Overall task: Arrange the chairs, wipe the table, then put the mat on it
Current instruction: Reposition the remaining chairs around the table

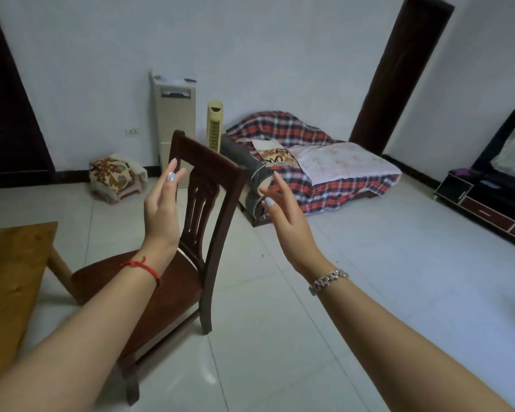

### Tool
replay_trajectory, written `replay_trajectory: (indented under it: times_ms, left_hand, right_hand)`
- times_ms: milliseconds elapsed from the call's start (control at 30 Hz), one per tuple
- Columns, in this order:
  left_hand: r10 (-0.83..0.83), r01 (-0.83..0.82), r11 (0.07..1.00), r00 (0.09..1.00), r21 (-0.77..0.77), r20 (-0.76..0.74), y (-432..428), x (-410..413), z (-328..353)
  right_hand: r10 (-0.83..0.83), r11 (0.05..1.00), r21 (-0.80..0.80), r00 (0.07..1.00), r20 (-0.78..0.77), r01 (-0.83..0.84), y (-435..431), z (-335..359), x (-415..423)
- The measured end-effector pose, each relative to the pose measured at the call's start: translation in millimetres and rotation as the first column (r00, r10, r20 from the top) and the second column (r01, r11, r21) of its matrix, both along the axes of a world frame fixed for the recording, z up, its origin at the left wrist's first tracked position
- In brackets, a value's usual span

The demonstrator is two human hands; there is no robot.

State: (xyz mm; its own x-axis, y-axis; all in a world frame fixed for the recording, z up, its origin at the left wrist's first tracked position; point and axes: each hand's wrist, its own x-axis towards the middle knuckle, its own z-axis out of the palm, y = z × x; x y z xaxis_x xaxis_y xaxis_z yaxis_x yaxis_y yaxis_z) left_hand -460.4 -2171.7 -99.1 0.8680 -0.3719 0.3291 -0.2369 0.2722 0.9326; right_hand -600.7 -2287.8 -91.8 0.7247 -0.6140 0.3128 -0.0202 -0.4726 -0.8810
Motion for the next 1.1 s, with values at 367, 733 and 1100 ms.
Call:
replay_trajectory:
  times_ms: [367, 733, 1100]
  left_hand:
    - [0.194, -0.189, 0.979, 0.979, 0.078, -0.069, -185.1, 92.7, -9.9]
    - [0.57, -0.535, 0.808, 0.815, 0.247, -0.102, -342.5, 131.3, -22.2]
    - [0.669, -0.483, 0.594, 0.741, 0.644, -0.061, -413.6, 175.9, -26.2]
  right_hand:
    - [0.187, 0.982, -0.015, 0.978, -0.096, -0.189, -205.1, 3.7, 109.2]
    - [0.586, 0.782, -0.132, 0.79, -0.178, -0.61, -378.7, 11.3, 233.7]
    - [0.805, 0.553, -0.1, 0.561, -0.19, -0.827, -446.8, -2.2, 348.5]
